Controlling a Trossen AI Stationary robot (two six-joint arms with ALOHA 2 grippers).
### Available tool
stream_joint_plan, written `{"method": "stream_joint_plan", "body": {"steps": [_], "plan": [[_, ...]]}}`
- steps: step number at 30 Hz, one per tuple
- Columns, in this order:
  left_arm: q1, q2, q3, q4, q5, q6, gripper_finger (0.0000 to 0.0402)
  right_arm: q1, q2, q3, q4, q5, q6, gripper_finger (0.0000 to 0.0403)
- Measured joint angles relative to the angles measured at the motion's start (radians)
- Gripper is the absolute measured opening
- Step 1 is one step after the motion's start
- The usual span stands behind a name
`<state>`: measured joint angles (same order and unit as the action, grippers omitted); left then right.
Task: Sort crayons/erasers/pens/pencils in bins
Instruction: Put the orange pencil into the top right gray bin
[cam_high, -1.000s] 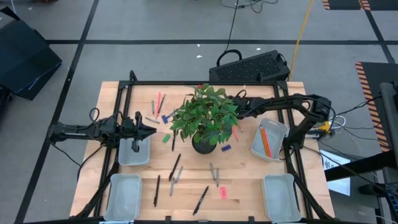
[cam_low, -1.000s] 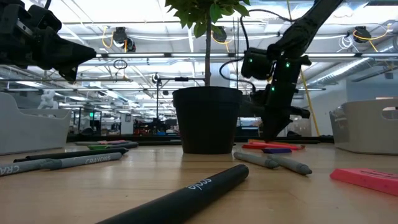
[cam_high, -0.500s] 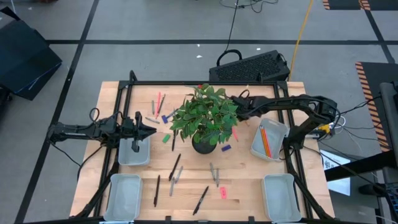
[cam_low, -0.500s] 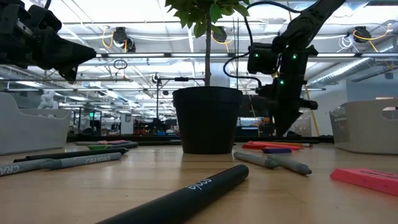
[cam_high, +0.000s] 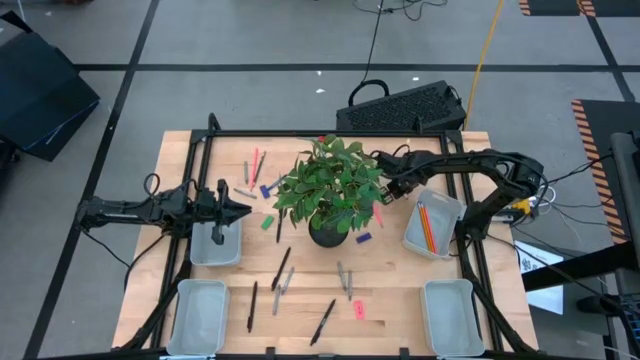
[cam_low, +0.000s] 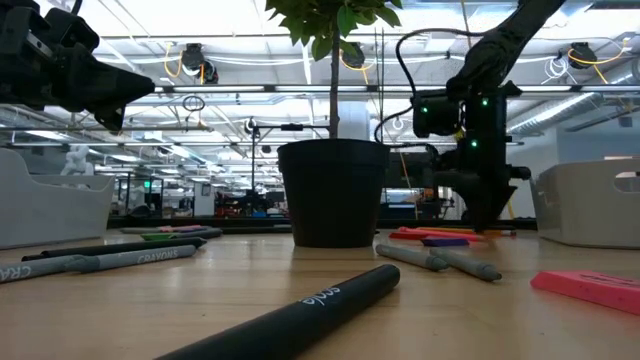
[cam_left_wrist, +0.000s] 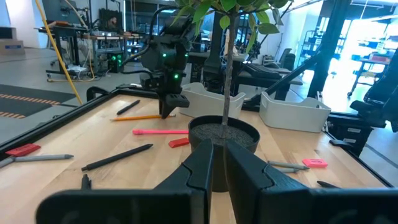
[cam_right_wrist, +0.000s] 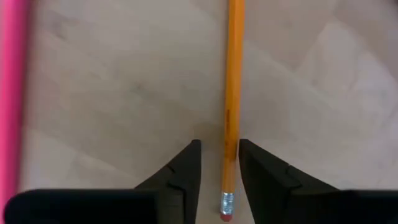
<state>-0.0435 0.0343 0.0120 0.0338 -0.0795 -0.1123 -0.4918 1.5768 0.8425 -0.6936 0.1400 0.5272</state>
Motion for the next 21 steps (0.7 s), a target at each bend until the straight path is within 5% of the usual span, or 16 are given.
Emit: {"method": "stream_joint_plan", "body": {"steps": [15,21], "plan": [[0.000,0.000,0.000,0.000,0.000,0.000,0.0042,-0.038,-0.002,-0.057,-0.016,-0.069,0.005,0.0018],[0.000,0.000,0.000,0.000,0.000,0.000,0.0042,-0.038,-0.002,-0.058,-0.018,-0.082,0.035,0.0015]]}}
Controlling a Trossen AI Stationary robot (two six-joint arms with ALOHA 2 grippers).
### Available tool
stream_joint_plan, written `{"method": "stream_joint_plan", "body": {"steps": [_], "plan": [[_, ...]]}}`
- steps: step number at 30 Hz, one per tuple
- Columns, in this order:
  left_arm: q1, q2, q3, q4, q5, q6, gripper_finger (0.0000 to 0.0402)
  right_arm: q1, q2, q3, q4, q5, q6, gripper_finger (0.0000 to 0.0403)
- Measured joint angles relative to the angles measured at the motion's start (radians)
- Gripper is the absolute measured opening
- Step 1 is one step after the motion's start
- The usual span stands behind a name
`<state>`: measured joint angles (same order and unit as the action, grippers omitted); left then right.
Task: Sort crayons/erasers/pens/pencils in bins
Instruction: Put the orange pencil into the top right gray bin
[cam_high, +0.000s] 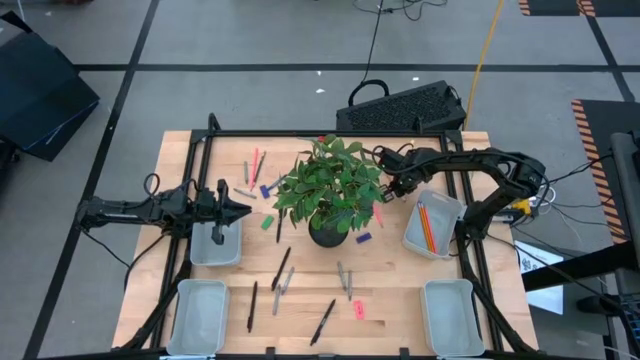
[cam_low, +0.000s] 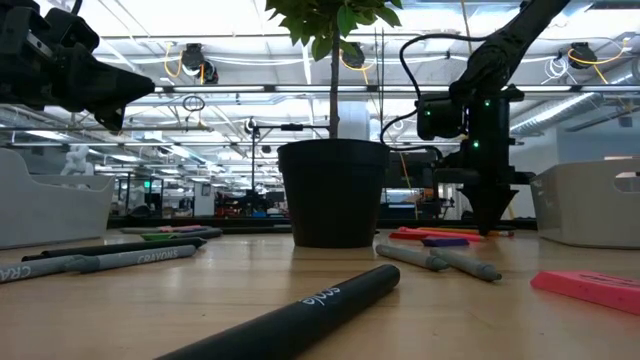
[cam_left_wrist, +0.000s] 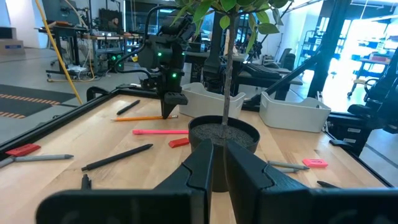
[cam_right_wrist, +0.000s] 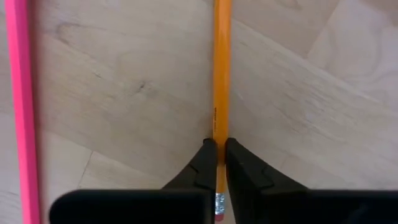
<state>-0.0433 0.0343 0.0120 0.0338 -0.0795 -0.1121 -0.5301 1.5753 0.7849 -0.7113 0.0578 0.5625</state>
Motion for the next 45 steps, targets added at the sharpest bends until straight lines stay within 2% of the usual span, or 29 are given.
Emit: {"method": "stream_joint_plan", "body": {"steps": [10,14,20,26,31,39,45], "plan": [[0.000,0.000,0.000,0.000,0.000,0.000,0.0042,0.023,-0.077,-0.006,0.013,-0.023,0.052,0.0017],[0.000,0.000,0.000,0.000,0.000,0.000,0.0042,0.044,-0.162,0.001,0.005,-0.032,0.078,0.0017],[0.000,0.000,0.000,-0.001,0.000,0.000,0.0042,0.102,-0.327,0.002,0.039,-0.109,0.139,0.0017],[0.000,0.000,0.000,0.000,0.000,0.000,0.0042,0.213,-0.519,0.002,0.028,-0.169,0.258,0.0018],[0.000,0.000,0.000,0.000,0.000,0.000,0.0042,0.382,-0.654,0.003,0.007,-0.199,0.431,0.0018],[0.000,0.000,0.000,0.000,0.000,0.000,0.0042,0.645,-0.801,0.004,-0.290,-0.164,0.783,0.0018],[0.000,0.000,0.000,0.000,0.000,0.000,0.0042,0.729,-0.879,0.004,-0.513,-0.135,0.968,0.0018]]}}
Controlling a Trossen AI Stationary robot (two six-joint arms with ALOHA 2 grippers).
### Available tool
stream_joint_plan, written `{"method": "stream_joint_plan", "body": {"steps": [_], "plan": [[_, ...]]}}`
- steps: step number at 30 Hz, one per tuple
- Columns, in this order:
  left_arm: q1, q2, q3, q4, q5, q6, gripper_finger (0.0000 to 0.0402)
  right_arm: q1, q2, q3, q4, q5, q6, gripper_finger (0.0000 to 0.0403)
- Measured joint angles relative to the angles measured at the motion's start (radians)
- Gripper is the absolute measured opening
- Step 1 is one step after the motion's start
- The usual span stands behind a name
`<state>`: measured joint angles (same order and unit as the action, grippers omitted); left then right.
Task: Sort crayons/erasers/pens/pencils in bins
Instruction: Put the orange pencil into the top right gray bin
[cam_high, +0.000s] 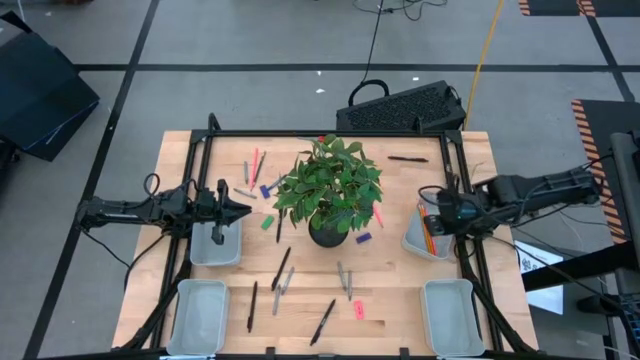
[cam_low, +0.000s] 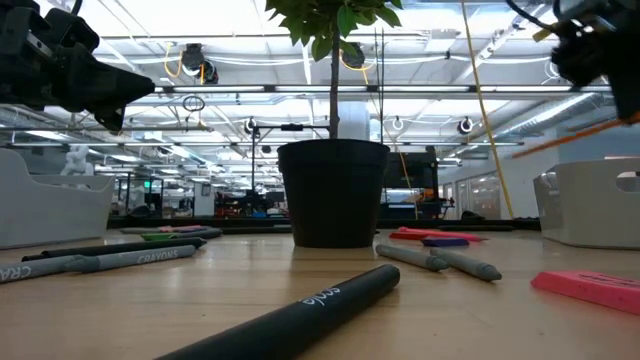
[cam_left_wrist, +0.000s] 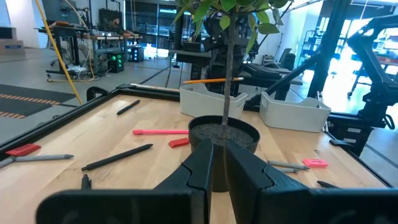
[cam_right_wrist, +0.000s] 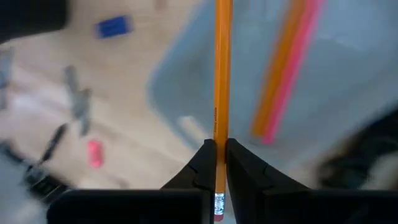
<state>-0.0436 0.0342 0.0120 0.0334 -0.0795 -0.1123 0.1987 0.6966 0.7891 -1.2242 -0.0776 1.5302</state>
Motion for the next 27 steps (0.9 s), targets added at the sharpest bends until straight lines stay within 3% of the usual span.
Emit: {"method": "stream_joint_plan", "body": {"steps": [5,9,16,27], "plan": [[0.000,0.000,0.000,0.000,0.000,0.000,0.0042,0.038,-0.018,0.000,-0.139,0.005,0.113,0.0018],[0.000,0.000,0.000,0.000,0.000,0.000,0.0042,0.052,-0.006,-0.004,-0.125,0.050,0.116,0.0018],[0.000,0.000,0.000,0.000,0.000,0.000,0.0042,0.053,0.063,-0.046,-0.104,0.026,0.108,0.0020],[0.000,0.000,0.000,0.000,0.000,0.000,0.0042,0.052,0.167,-0.046,-0.102,0.005,0.072,0.0078]]}}
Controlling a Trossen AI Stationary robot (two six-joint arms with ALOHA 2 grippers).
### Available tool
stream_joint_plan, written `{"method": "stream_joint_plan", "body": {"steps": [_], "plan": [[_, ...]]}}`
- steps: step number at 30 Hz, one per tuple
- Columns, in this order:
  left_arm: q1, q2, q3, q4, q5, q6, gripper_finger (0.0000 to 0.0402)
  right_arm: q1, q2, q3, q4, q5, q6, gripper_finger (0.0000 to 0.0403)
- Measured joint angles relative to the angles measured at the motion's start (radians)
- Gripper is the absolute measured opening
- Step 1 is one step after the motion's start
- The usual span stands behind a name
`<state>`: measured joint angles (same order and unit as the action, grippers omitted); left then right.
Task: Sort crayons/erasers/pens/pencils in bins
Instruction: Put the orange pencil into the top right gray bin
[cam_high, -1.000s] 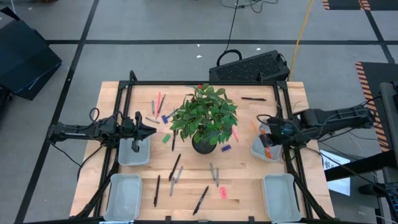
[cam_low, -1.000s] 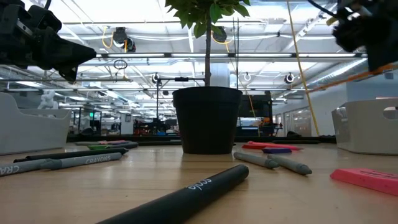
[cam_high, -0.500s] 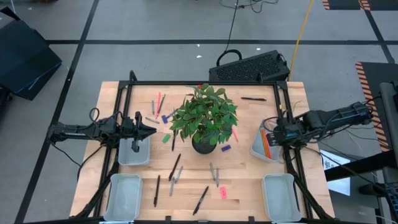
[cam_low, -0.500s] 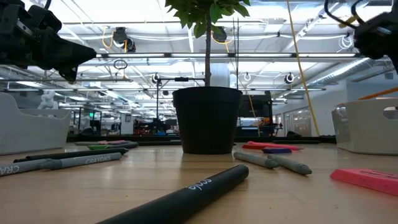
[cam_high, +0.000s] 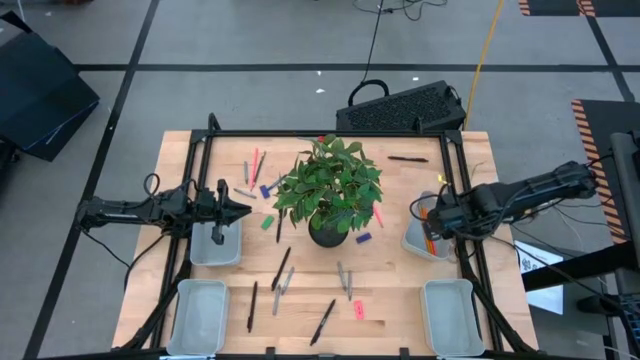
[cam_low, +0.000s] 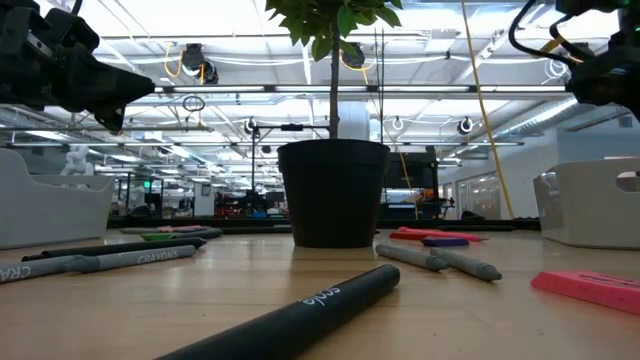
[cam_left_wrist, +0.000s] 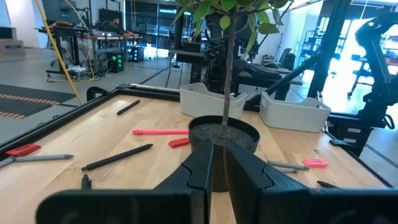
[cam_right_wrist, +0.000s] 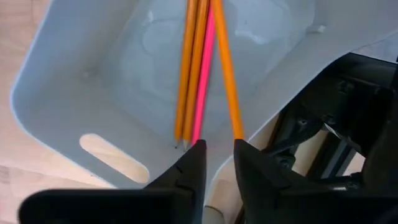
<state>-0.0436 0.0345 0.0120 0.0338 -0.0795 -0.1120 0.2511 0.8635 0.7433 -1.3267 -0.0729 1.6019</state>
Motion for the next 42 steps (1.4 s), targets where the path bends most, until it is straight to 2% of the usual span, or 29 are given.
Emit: {"method": "stream_joint_plan", "body": {"steps": [7,15,18,25,31,38,42], "plan": [[0.000,0.000,0.000,0.000,0.000,0.000,0.0042,0.000,0.013,0.017,0.029,0.020,-0.018,0.0101],[0.000,0.000,0.000,0.000,0.000,0.000,0.0042,0.000,0.047,0.013,0.052,0.015,-0.047,0.0094],[0.000,0.000,0.000,0.000,0.000,0.000,0.0042,-0.003,0.105,-0.002,0.065,0.043,-0.078,0.0088],[0.000,0.000,0.000,0.000,0.000,0.000,0.0042,-0.003,0.325,-0.005,0.072,0.034,-0.160,0.0071],[0.000,0.000,0.000,0.000,0.000,0.000,0.0042,-0.003,0.452,-0.006,0.073,0.015,-0.231,0.0076],[0.000,0.000,0.000,0.000,0.000,0.000,0.0042,-0.003,0.439,-0.001,0.080,0.020,-0.236,0.0070],[0.000,0.000,0.000,0.000,0.000,0.000,0.0042,-0.003,0.409,0.040,0.019,0.056,-0.244,0.0069]]}}
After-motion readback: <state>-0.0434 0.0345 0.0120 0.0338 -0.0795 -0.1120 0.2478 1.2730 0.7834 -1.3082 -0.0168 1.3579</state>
